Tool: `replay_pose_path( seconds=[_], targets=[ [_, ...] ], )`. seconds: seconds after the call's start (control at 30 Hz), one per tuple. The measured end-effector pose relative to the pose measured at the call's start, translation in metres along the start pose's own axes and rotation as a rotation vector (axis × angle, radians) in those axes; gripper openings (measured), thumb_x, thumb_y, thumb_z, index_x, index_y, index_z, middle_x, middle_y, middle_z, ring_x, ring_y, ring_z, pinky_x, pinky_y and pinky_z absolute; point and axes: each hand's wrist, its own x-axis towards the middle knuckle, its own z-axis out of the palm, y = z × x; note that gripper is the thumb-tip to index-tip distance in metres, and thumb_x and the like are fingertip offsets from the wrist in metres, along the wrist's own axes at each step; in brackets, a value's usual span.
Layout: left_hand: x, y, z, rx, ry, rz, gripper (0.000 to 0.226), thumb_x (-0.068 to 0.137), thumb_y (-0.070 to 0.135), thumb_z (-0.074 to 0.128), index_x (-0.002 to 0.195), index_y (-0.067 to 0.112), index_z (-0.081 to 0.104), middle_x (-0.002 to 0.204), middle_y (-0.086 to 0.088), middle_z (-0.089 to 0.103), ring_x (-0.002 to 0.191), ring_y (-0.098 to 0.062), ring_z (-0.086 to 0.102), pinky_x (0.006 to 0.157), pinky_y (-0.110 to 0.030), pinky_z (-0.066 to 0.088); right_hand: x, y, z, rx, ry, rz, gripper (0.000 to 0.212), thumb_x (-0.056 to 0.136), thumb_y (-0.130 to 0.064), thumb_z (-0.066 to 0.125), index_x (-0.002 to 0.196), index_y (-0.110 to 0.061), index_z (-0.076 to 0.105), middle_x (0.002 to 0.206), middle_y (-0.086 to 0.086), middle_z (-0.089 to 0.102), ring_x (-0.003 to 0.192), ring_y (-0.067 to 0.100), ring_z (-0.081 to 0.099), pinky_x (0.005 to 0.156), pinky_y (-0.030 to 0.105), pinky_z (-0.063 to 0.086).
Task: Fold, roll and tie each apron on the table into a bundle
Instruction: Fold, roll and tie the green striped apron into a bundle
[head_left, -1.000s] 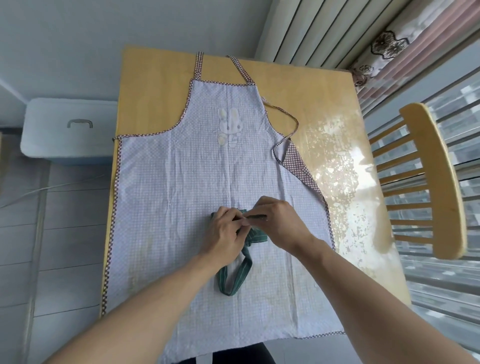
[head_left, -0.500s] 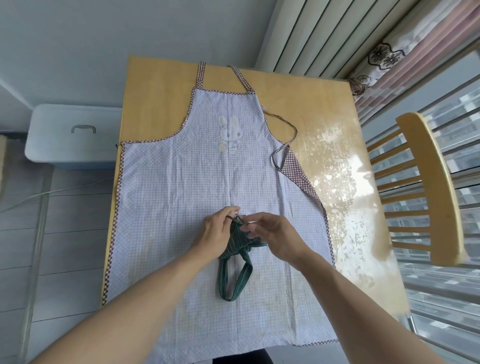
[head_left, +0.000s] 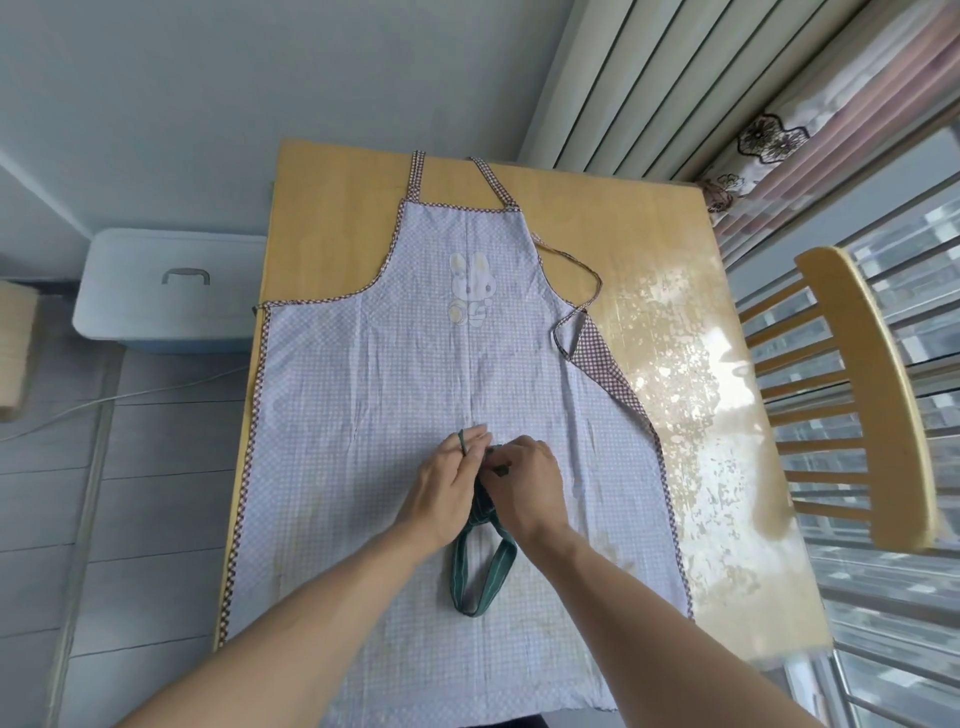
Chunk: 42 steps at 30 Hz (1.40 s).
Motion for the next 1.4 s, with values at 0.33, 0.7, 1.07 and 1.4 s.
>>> replay_pose_path(
  seconds=[0.33, 0.7, 1.07, 1.4],
  targets=[
    [-0.047, -0.007, 0.024, -0.032, 0.323, -0.079, 0.035, 0.105, 0.030, 0.049, 0.127, 0.010, 0.068, 0.115, 0.009, 0.062, 0.090, 0.011, 0.058, 0.076, -0.004, 0.044, -0.002, 0.006, 0.012, -0.126, -0.005, -0.073, 0.025, 0.094, -0.008, 0.047, 0.111, -0.013, 0.064, 0.097, 0.001, 0.068, 0.091, 0.017, 0.058, 0.073, 0.022, 0.041],
    [-0.041, -0.016, 0.022, -0.079, 0.276, -0.143, 0.037, 0.105, 0.032, 0.048, 0.131, 0.013, 0.066, 0.120, 0.016, 0.059, 0.093, -0.007, 0.070, 0.090, -0.029, 0.058, 0.017, 0.018, -0.049, -0.139, -0.362, -0.061, 0.019, 0.083, -0.032, 0.083, 0.088, -0.016, 0.075, 0.084, -0.003, 0.075, 0.078, 0.013, 0.069, 0.064, 0.028, 0.055],
    [-0.031, -0.009, 0.003, -0.078, 0.289, -0.245, 0.022, 0.101, 0.033, 0.058, 0.102, 0.018, 0.075, 0.092, 0.001, 0.072, 0.070, -0.006, 0.069, 0.061, -0.014, 0.053, 0.002, 0.031, -0.033, 0.215, -0.133, 0.501, 0.028, 0.099, -0.039, 0.062, 0.088, -0.014, 0.066, 0.073, -0.001, 0.066, 0.059, 0.011, 0.059, 0.050, 0.025, 0.041],
    [-0.035, -0.029, -0.022, 0.234, 0.162, -0.306, 0.045, 0.106, 0.043, 0.039, 0.078, 0.018, 0.064, 0.082, 0.002, 0.069, 0.081, -0.018, 0.067, 0.077, -0.043, 0.057, 0.015, 0.055, -0.020, 0.462, 0.028, 0.764, 0.025, 0.102, -0.028, 0.060, 0.103, -0.005, 0.068, 0.088, 0.005, 0.068, 0.071, 0.017, 0.059, 0.055, 0.027, 0.043]
  ],
)
